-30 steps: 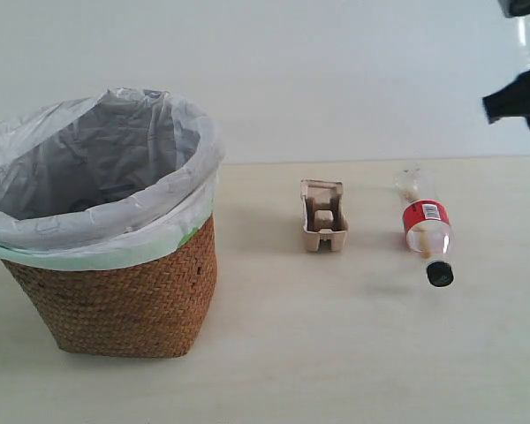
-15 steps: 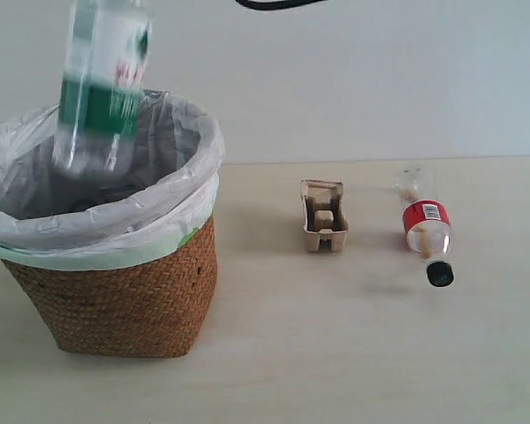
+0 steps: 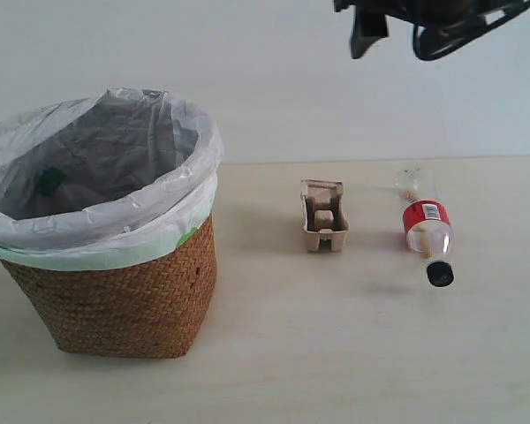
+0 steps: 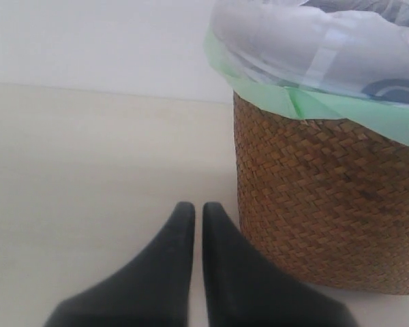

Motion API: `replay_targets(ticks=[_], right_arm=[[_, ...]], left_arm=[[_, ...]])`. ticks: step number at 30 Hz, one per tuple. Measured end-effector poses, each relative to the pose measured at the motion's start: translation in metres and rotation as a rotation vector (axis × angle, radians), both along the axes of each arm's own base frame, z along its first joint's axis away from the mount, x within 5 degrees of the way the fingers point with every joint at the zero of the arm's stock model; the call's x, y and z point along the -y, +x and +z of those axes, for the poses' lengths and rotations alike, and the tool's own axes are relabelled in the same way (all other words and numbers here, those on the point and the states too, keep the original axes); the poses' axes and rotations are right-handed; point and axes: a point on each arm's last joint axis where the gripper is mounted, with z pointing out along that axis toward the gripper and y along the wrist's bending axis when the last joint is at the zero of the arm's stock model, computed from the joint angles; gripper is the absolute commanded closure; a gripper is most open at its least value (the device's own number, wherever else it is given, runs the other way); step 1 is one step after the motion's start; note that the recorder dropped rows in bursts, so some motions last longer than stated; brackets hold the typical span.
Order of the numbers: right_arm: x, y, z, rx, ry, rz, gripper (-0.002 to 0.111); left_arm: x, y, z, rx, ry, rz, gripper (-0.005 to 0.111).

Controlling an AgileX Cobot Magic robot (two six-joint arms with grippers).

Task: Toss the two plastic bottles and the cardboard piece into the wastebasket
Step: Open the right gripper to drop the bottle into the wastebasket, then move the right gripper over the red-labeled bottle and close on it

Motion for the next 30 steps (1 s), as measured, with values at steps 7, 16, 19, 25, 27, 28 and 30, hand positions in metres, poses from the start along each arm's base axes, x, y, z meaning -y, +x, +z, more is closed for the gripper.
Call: replay_targets(ticks=[7, 16, 19, 25, 27, 28, 30], right_arm=[[0.042, 0.018, -0.024, -0.135, -0.061, -0.128, 0.041], [0.04, 0.058, -0.093, -0.254, -0.117, -0.143, 0.041], [0.038, 0.071, -0.117, -0.272, -0.134, -0.152, 0.041], [0.037, 0.09, -0.159, -0.287, -0.167, -0.154, 0.041], [0.039, 0.094, -0.169, -0.294, -0.171, -0.166, 0.041], [0.041, 0.096, -0.173, -0.297, -0.176, -0.173, 0.041], [0.049, 0.099, -0.178, -0.305, -0.18, -0.191, 0.041]], left_arm=[[0.0, 0.0, 0.0, 0.0, 0.0, 0.0, 0.103], [0.0, 0.0, 0.0, 0.0, 0.0, 0.0, 0.103], [0.0, 0.0, 0.0, 0.0, 0.0, 0.0, 0.103], [0.0, 0.0, 0.0, 0.0, 0.0, 0.0, 0.103], [0.0, 0.0, 0.0, 0.0, 0.0, 0.0, 0.103], [0.0, 0.0, 0.0, 0.0, 0.0, 0.0, 0.103], [0.0, 0.0, 0.0, 0.0, 0.0, 0.0, 0.103]])
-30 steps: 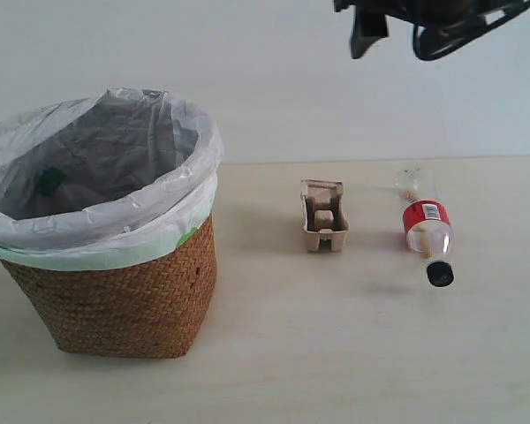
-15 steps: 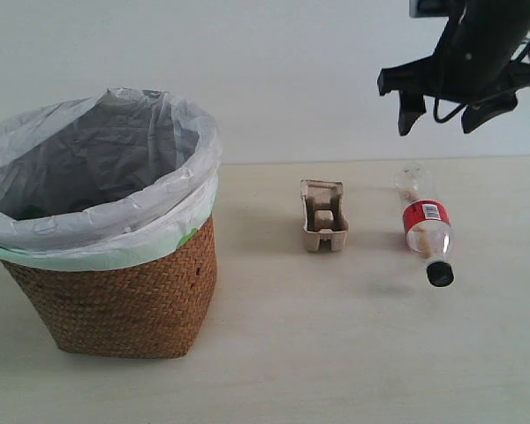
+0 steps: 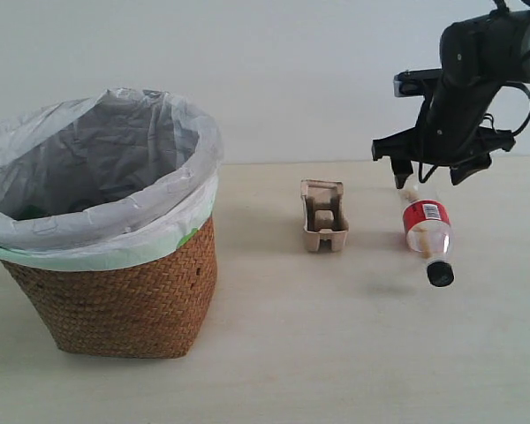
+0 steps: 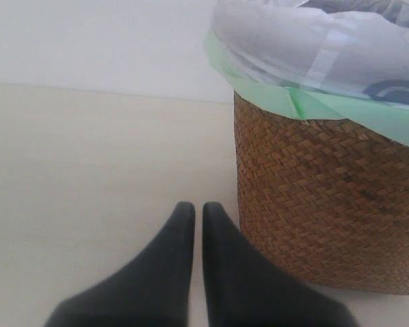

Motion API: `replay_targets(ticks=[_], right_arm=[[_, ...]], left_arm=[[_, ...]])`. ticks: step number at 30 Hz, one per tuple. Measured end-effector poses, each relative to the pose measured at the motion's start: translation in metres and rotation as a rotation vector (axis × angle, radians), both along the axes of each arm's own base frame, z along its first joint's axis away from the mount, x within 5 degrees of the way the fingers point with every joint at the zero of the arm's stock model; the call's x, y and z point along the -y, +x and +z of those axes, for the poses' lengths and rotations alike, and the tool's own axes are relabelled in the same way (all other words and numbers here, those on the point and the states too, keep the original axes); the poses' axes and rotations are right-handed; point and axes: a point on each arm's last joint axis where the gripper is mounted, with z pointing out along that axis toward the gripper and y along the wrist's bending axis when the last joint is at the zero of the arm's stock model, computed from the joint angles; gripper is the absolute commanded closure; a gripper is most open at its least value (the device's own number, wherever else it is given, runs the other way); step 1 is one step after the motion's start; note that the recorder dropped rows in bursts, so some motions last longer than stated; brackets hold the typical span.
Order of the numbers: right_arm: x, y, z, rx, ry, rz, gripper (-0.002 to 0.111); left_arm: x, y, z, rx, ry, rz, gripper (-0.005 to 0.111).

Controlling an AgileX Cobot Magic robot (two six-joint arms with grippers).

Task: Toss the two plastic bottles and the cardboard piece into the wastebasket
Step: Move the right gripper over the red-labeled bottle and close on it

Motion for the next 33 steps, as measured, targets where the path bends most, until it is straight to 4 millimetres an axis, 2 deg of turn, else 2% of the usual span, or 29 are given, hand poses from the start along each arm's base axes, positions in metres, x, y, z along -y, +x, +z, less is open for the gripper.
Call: replay_targets(ticks=[6, 16, 28, 33], right_arm=[[0.015, 0.005, -0.012, -0.021, -0.009, -0.037, 0.041], [0.012, 0.01, -0.044, -0.075, -0.004, -0.033, 0.041], [0.009, 0.004, -0.048, -0.154, 0.022, -0.011, 0.041], [0.008, 0.003, -0.049, -0.165, 0.034, -0.014, 0.056]], left_arm=[[0.0, 0.0, 0.0, 0.0, 0.0, 0.0, 0.103], [0.0, 0.0, 0.0, 0.0, 0.0, 0.0, 0.103], [0.0, 0.0, 0.0, 0.0, 0.0, 0.0, 0.103], [0.0, 0.0, 0.0, 0.0, 0.0, 0.0, 0.103]])
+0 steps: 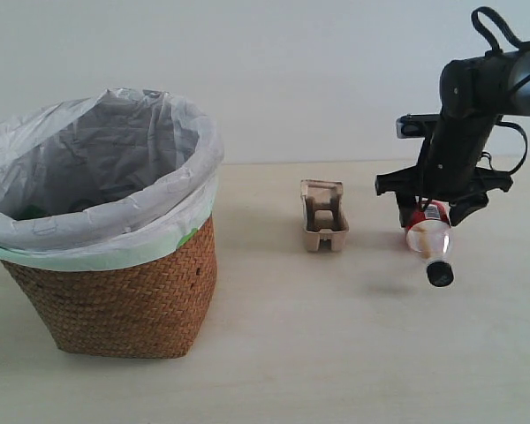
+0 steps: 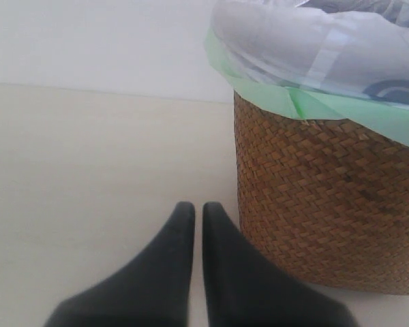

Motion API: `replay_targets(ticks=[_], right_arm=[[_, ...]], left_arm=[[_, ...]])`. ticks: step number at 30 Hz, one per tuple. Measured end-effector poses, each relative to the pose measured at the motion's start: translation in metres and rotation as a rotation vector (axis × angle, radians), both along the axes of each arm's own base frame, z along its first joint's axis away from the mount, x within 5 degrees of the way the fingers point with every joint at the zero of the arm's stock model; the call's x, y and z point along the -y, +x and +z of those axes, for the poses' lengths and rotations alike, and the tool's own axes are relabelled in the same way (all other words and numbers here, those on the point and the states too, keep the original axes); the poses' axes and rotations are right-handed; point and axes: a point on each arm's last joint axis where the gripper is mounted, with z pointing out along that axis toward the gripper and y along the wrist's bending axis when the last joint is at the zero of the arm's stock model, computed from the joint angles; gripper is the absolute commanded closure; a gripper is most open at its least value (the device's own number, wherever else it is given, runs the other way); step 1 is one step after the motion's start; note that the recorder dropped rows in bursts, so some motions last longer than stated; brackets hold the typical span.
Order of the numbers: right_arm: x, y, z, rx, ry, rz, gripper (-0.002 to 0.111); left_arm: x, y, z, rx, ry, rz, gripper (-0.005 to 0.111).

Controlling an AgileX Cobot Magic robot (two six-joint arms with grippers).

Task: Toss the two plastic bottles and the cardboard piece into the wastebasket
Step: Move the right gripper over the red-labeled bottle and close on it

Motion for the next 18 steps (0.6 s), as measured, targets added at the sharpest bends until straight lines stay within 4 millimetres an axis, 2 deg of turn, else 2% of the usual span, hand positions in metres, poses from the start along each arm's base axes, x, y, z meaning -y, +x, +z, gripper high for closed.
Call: replay_targets(ticks=[15, 18], right_arm=[[-0.003, 0.005, -0.011, -0.012, 0.019, -0.008, 0.057], [-0.003, 0.005, -0.011, -0.01, 0.024, -0.01, 0.047]], left_arm=[[0.0, 0.0, 0.0, 0.0, 0.0, 0.0, 0.103], [0.0, 0.0, 0.0, 0.0, 0.0, 0.0, 0.103]])
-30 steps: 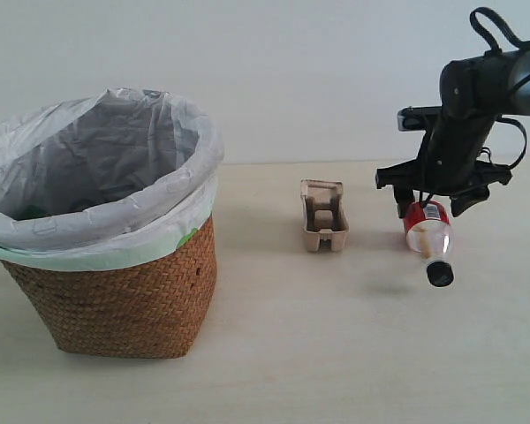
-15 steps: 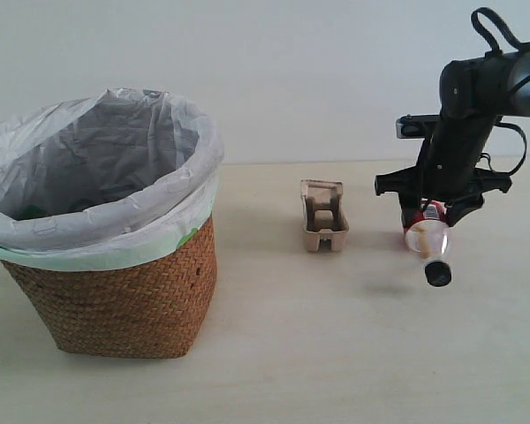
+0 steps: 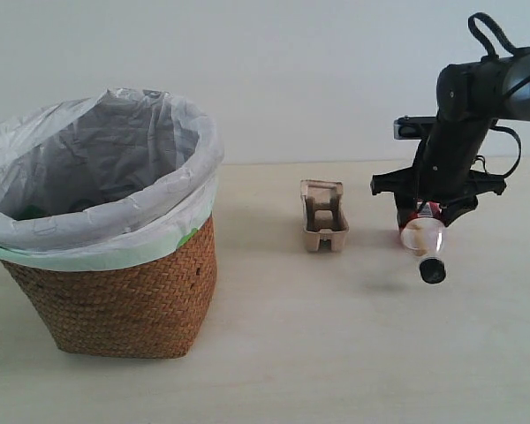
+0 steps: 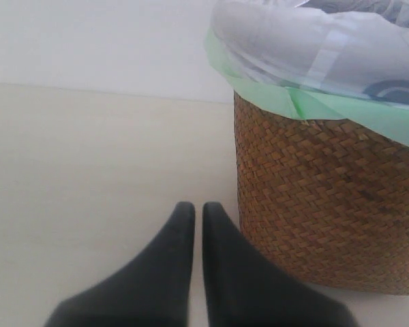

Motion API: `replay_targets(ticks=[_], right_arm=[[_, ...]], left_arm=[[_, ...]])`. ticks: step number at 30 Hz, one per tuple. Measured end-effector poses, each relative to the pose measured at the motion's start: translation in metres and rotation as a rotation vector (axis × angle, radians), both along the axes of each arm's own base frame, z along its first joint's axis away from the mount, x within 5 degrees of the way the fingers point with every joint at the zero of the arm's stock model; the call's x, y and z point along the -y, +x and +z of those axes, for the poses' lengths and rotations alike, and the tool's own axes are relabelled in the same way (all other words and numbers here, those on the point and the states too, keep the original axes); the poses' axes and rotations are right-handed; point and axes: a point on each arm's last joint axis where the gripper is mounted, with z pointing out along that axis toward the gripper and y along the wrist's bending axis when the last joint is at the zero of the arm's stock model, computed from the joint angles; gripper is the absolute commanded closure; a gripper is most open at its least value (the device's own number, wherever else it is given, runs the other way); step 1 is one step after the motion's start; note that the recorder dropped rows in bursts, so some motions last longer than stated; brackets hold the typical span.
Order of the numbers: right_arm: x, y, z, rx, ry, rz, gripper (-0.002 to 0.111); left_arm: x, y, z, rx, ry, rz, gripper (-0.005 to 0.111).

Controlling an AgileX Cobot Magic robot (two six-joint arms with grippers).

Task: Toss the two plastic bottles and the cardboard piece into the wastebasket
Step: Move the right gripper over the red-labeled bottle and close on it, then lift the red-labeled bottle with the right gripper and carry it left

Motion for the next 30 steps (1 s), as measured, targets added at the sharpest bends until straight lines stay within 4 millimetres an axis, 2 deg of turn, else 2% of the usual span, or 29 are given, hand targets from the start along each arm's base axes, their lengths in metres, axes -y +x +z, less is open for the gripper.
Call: replay_targets(ticks=[2, 6, 13, 16, 22, 23, 24, 26, 30], right_arm=[[0.0, 0.001, -0.002, 0.001, 0.003, 0.002, 0.041], [-0.001, -0.001, -0.027, -0.063, -0.002, 0.0, 0.048], [-0.001, 0.0, -0.026, -0.048, 0.002, 0.002, 0.052], [-0.001, 0.001, -0.026, -0.039, 0.002, 0.006, 0.069], [-0.001, 0.001, -0.026, -0.039, 0.0, 0.014, 0.092], [-0.001, 0.001, -0.026, -0.039, 0.0, 0.014, 0.101], [-0.001, 0.0, -0.025, -0.037, -0.001, 0.021, 0.108], [-0.001, -0.001, -0.012, -0.013, 0.001, 0.031, 0.108], [0.0, -0.007, 0.049, 0.107, 0.013, 0.053, 0.108]], left_arm=[[0.0, 0.0, 0.0, 0.0, 0.0, 0.0, 0.103], [0.0, 0.0, 0.0, 0.0, 0.0, 0.0, 0.103], [0.0, 0.0, 0.0, 0.0, 0.0, 0.0, 0.103], [0.0, 0.0, 0.0, 0.0, 0.0, 0.0, 0.103], [0.0, 0.0, 0.0, 0.0, 0.0, 0.0, 0.103], [0.0, 0.0, 0.0, 0.0, 0.0, 0.0, 0.103], [0.0, 0.0, 0.0, 0.0, 0.0, 0.0, 0.103], [0.0, 0.0, 0.0, 0.0, 0.0, 0.0, 0.103], [0.0, 0.0, 0.0, 0.0, 0.0, 0.0, 0.103]])
